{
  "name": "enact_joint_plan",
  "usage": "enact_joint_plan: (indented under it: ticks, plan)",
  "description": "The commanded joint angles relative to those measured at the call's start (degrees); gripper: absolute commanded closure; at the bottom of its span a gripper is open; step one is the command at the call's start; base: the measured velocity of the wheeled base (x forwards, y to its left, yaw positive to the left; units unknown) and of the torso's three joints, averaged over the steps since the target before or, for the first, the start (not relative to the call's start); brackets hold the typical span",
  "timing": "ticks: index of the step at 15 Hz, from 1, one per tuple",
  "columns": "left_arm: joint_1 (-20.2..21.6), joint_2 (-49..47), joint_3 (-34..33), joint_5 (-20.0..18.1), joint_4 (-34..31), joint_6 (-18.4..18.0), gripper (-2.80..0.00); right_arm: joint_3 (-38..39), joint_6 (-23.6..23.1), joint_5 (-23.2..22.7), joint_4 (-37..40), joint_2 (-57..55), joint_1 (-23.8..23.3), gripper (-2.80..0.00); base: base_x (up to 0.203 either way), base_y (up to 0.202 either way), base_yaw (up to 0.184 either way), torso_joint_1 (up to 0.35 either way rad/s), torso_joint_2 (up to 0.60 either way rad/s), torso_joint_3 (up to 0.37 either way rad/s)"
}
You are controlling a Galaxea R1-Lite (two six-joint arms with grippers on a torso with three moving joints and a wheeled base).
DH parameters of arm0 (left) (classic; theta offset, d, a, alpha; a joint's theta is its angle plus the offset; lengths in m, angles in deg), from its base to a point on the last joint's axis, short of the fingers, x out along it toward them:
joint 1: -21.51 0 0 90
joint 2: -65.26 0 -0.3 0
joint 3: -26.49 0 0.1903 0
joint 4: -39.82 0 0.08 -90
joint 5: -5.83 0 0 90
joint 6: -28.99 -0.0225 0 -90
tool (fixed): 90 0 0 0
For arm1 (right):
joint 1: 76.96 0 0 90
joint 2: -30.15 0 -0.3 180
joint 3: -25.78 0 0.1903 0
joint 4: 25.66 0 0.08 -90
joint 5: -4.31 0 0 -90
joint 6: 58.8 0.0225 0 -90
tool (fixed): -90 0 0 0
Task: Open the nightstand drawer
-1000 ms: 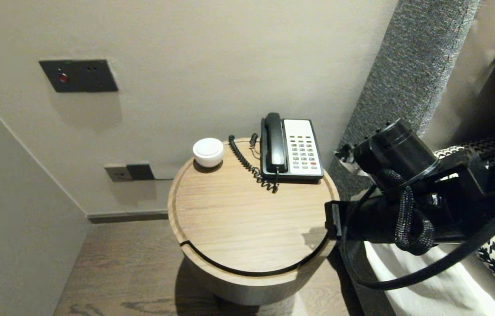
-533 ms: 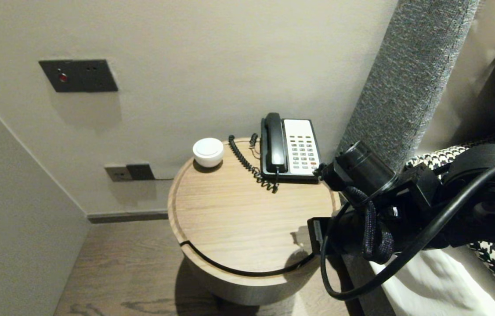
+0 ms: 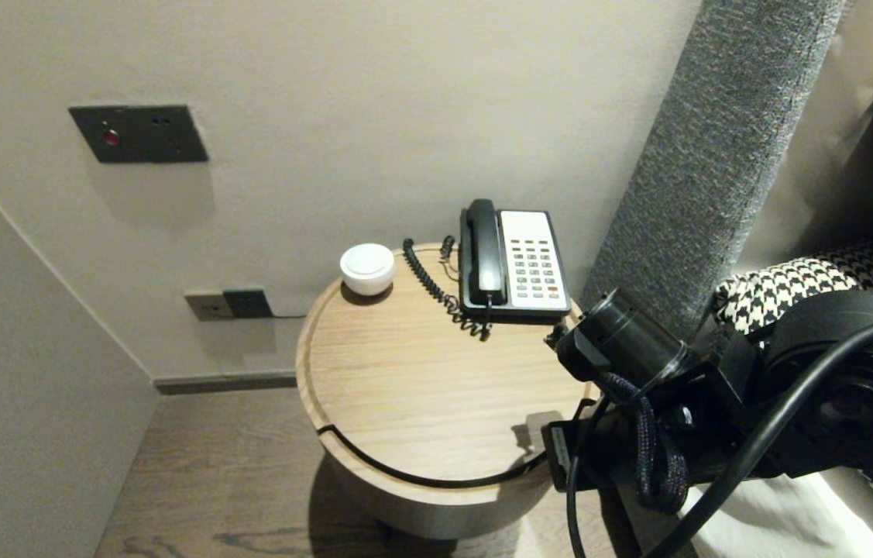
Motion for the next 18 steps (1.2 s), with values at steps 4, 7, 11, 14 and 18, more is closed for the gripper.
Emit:
enact_joint_plan:
  ticks: [4,7,11,14,18]
  plan:
    - [0.0,0.0,0.0,0.0,0.0,0.0,0.00,4.4,0.0,0.3,-7.1,0.2,0.3,0.00,0.000,0.000,0.000,0.000,0.00,0.000]
    - [0.0,0.1,0.0,0.0,0.0,0.0,0.00,3.6,0.0,0.7,-7.2,0.7,0.3,0.00,0.000,0.000,0.000,0.000,0.00,0.000]
    - [0.0,0.0,0.0,0.0,0.0,0.0,0.00,4.0,-0.1,0.7,-7.1,0.6,0.3,0.00,0.000,0.000,0.000,0.000,0.00,0.000]
    - [0.0,0.1,0.0,0.0,0.0,0.0,0.00,4.6,-0.3,0.6,-7.0,0.1,0.3,0.00,0.000,0.000,0.000,0.000,0.00,0.000]
    - [0.0,0.1,0.0,0.0,0.0,0.0,0.00,7.2,-0.4,0.7,-7.2,0.7,0.5,0.00,0.000,0.000,0.000,0.000,0.00,0.000]
